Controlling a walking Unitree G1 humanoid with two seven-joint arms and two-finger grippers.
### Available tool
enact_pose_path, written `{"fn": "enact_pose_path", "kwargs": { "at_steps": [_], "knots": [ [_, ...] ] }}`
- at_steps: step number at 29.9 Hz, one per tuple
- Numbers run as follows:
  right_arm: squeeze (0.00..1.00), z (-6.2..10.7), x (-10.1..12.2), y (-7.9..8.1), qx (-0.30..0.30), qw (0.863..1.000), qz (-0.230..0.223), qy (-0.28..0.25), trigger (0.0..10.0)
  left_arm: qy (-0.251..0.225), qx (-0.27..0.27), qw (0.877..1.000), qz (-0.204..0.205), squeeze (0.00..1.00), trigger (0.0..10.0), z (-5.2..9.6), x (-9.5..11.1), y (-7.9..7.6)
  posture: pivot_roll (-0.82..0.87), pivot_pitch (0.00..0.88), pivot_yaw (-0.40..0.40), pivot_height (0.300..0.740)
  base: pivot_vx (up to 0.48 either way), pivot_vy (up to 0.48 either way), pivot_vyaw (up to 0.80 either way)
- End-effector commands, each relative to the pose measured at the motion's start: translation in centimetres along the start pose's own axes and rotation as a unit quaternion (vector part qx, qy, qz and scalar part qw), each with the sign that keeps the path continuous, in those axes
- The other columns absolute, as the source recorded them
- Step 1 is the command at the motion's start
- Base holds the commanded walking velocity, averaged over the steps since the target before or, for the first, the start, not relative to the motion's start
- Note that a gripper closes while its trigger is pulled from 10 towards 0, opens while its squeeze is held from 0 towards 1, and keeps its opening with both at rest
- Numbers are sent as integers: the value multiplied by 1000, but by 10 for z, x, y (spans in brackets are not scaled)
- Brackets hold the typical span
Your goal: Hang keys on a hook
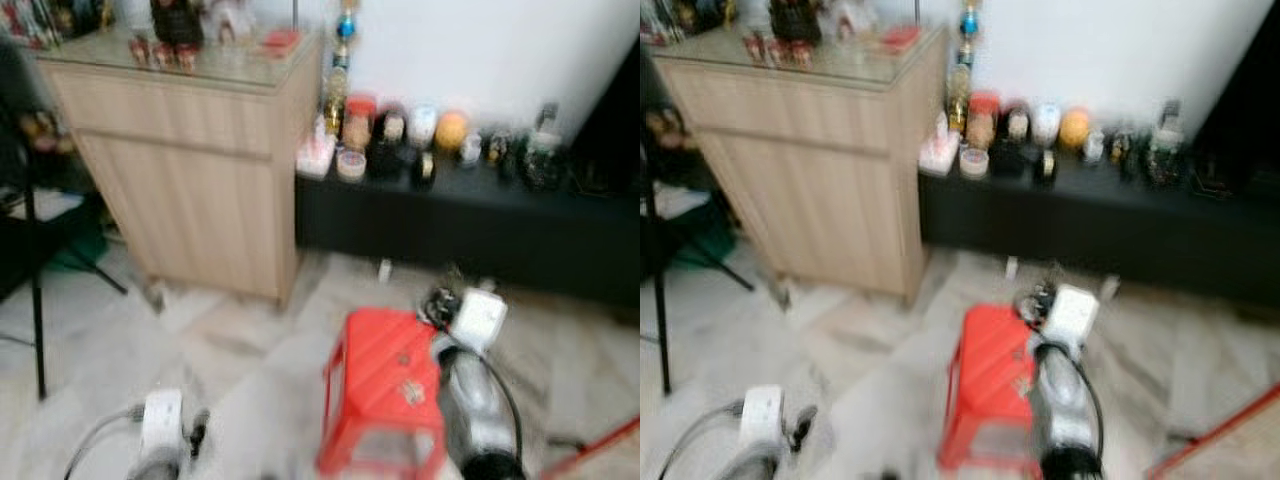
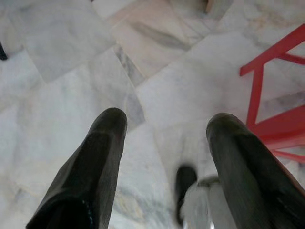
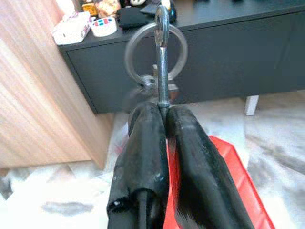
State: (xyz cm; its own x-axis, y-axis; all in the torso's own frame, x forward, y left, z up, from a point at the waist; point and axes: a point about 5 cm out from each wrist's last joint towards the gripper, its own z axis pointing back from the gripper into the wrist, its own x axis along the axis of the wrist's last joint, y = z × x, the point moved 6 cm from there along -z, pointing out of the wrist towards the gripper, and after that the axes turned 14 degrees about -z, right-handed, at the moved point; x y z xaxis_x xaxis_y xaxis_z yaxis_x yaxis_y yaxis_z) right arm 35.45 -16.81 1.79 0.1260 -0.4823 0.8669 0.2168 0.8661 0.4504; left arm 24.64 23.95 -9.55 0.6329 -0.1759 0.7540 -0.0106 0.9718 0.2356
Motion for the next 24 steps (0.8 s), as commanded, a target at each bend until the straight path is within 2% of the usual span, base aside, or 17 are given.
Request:
{"fn": "enact_pose_path", "kwargs": {
  "at_steps": [1, 13, 24],
  "knots": [
    [0, -4, 9, 5, 5, 1000, -2, -13, 10000, -18, 3, 1000, -3, 0, 10000, -4, 13, 4, 25, 0, -54, 740, -277, 0, 0],
    [0, -4, 9, 5, 4, 1000, 0, -13, 10000, -20, 3, 1000, -4, 0, 10000, -4, 15, 3, 26, 0, -55, 740, -271, 0, 0],
    [0, -4, 8, 5, 1, 1000, 2, -11, 10000, -18, 4, 1000, -10, 0, 10000, -5, 15, 3, 27, 0, -57, 740, 0, 0, 0]
  ]
}}
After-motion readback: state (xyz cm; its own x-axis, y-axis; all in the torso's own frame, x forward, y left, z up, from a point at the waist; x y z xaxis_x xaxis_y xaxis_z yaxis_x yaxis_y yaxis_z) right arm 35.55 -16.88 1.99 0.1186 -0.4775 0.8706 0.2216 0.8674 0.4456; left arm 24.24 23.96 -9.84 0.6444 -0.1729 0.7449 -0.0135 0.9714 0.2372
